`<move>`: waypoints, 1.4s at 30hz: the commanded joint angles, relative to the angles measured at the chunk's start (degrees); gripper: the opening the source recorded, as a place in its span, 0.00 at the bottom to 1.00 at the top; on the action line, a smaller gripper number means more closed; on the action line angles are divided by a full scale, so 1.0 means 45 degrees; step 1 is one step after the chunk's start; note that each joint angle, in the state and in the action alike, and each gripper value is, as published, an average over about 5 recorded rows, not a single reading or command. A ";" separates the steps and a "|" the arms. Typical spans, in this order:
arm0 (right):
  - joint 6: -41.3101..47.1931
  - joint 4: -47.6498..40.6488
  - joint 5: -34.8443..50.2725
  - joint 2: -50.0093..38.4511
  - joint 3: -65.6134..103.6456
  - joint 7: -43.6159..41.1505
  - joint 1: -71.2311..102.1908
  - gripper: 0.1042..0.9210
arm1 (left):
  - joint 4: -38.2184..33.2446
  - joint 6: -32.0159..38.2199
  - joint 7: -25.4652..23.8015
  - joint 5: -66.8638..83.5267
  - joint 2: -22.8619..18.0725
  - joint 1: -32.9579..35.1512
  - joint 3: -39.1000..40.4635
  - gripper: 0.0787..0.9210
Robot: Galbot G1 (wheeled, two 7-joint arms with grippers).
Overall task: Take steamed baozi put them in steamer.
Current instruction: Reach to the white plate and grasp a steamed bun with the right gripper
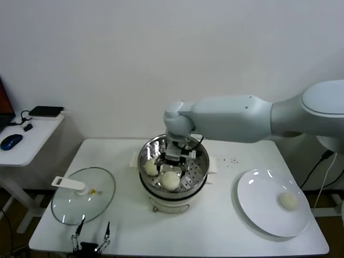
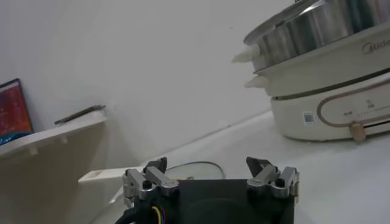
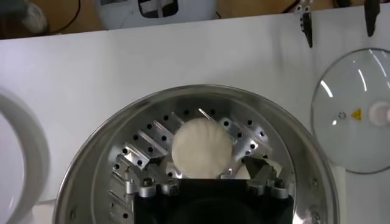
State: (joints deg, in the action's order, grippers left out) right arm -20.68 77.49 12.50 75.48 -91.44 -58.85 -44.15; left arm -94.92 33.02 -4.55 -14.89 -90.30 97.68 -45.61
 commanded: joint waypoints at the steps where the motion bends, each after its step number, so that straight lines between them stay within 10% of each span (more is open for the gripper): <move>1: 0.0767 -0.0552 0.2586 -0.1094 -0.1529 -0.0375 -0.2155 0.88 | -0.0036 0.0005 -0.0006 -0.0002 0.0066 0.0065 0.0020 0.88; 12: 0.4369 -0.0261 0.4918 -0.5086 -0.4817 -0.0485 -0.3833 0.88 | -0.0068 0.0018 -0.0015 0.0038 0.0197 0.0061 0.0161 0.88; 42: 0.3938 -0.2552 -0.1016 -1.0614 0.0186 0.0208 0.4295 0.88 | 0.0122 -0.0012 -0.0013 -0.0293 -0.0026 0.0102 0.0136 0.88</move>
State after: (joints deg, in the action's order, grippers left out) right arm -3.28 69.00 12.98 32.35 -100.57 -58.29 -37.07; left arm -94.52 33.01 -4.62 -15.90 -90.32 98.08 -45.01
